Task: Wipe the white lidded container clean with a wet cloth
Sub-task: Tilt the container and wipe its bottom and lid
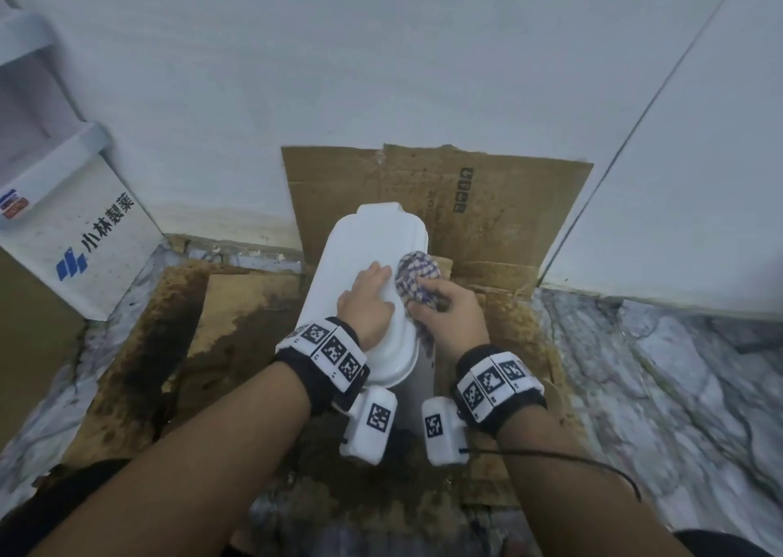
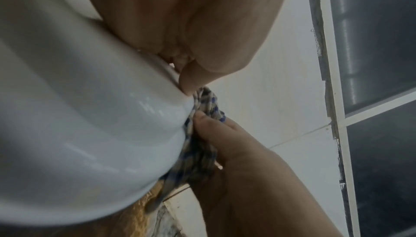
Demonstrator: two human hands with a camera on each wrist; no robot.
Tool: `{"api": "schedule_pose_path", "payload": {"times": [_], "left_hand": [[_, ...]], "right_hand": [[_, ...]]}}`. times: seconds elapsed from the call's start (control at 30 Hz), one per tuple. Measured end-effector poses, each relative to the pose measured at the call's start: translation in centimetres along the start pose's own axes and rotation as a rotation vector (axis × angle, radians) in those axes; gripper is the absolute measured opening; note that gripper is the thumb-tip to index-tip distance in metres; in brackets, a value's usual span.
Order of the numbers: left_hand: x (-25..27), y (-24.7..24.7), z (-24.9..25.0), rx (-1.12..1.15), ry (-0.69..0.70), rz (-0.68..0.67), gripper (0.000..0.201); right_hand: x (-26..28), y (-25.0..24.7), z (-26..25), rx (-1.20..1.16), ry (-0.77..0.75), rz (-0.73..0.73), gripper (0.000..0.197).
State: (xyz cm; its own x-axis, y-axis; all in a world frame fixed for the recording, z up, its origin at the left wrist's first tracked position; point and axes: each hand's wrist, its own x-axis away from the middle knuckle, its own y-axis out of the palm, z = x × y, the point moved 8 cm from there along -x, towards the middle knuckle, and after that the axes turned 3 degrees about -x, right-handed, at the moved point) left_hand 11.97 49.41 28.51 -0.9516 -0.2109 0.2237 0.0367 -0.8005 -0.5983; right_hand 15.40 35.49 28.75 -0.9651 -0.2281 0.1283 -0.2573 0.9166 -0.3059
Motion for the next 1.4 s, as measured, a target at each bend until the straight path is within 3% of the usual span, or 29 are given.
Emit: {"api": "schedule_pose_path", "payload": {"times": [0.3,0.47,0.57,0.7,0.77,0.87,0.97,1.03,1.13,1.4], "left_hand": [[0.7,5.8,5.0,-0.14,0.033,-0.136,0.064],[1.1,6.9,6.1,-0.154,0.041,-0.16,0.063],[1.2,6.1,6.2,-0.052,0.028,-0.128,0.065],[2.5,2.7,5.2,0.194,0.175,-0.008,0.053],[3.4,0.3,4.0,0.182,0.207,0.114,0.047],[4.7,-2.2,1.0,0.128,0.125,0.216,0.054],[5.1,-1.7,-2.1,0.159,-0.016,0.076,0.077],[5.5,-0.5,-3.7,0.284,-0.097,-0.059,0.092],[5.9,0.8,-4.6,0.392,-0.117,-0.18,0.1],[5.0,1.2,-5.8,0.401,-0.085,-0.194,0.103]], "right_hand": [[7.6,-5.7,6.1,-0.095,0.077,0.128,0.029],[9.3,-6.8,7.2,0.019,0.072,0.163,0.023],[9.3,-7.2,6.1,0.152,0.042,0.095,0.019],[8.9,-8.5,3.1,0.156,-0.003,0.055,0.017],[8.4,-8.9,0.8,0.191,-0.09,0.072,0.019],[7.4,-6.6,-1.4,0.418,-0.217,0.004,0.028],[7.2,-2.7,-1.1,0.79,-0.265,-0.107,0.035],[6.9,-1.7,-0.9,0.901,-0.26,-0.109,0.04],[4.8,-2.1,-1.2,0.904,-0.255,-0.103,0.037],[-4.1,-5.1,-2.2,0.752,-0.114,-0.073,0.033]]}}
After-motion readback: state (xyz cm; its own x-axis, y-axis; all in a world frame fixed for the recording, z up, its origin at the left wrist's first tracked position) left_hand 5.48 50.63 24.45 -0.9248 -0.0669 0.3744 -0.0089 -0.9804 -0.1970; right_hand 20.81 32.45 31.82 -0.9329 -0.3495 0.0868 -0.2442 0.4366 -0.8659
